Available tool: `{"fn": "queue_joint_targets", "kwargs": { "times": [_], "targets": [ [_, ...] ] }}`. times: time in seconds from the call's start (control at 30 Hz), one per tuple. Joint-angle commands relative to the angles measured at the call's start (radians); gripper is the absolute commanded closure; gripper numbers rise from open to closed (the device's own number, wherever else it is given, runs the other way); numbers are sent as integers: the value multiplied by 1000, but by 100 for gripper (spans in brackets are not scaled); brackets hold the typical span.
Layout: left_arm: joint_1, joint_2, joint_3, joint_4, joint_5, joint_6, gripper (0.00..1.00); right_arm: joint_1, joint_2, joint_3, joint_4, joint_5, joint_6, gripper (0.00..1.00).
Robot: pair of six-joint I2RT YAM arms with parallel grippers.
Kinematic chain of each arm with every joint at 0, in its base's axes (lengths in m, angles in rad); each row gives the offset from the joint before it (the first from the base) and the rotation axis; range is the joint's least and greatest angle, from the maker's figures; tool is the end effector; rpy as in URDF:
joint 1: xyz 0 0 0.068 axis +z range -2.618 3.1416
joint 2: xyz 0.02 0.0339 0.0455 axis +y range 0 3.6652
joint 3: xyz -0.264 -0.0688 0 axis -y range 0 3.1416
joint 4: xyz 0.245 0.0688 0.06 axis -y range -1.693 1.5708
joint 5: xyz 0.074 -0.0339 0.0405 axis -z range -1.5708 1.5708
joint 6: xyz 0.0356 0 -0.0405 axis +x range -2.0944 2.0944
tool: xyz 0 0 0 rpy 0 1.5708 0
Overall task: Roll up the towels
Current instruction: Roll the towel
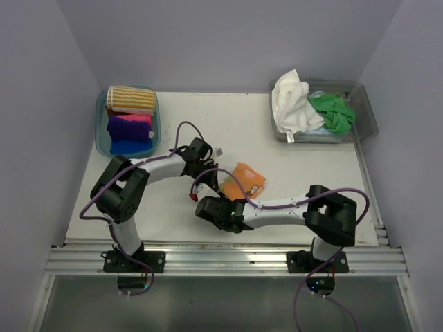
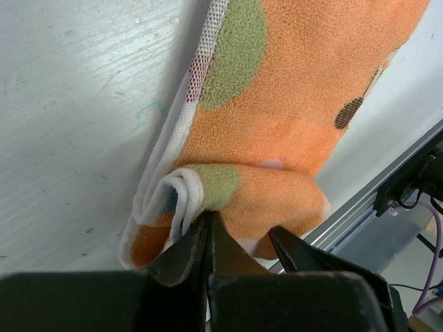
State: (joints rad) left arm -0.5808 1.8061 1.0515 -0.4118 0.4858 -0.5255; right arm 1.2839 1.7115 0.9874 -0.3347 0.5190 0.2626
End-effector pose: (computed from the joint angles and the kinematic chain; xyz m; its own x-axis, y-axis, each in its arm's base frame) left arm 0.2773 -0.2019 0.1491 -0.9853 0.1161 -0.1250 0.1670 0.8054 -0.5687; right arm 0.1108 0.3131 0.1661 -0.4366 -0.6832 -0.5854 -0.6738 0.6794 -0.2904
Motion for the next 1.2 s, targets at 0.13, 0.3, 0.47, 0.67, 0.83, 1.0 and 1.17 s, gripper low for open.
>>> {"fn": "queue_joint_targets", "kwargs": {
  "times": [0.13,0.3,0.47,0.67,0.83,1.0,1.17],
  "targets": [
    [18,-1,-5,21,36,30,100,2,60,10,66,70,-39,52],
    [24,-22,-10,19,39,19,99,0,53,-10,85,81,-17,81],
    [30,-83,8,4,54,10,82,-14,-4,-23,108,3,-10,98],
    [59,-139,33,-42,76,19,71,-63,-76,-64,167,-150,21,100],
    [101,-177,30,-58,111,22,63,-113,-116,-96,209,-287,52,100],
    [131,-203,21,-70,135,32,51,-187,-158,-138,258,-447,98,100],
    [177,-263,-2,-85,146,42,44,-230,-173,-156,275,-514,125,100]
  ]
}}
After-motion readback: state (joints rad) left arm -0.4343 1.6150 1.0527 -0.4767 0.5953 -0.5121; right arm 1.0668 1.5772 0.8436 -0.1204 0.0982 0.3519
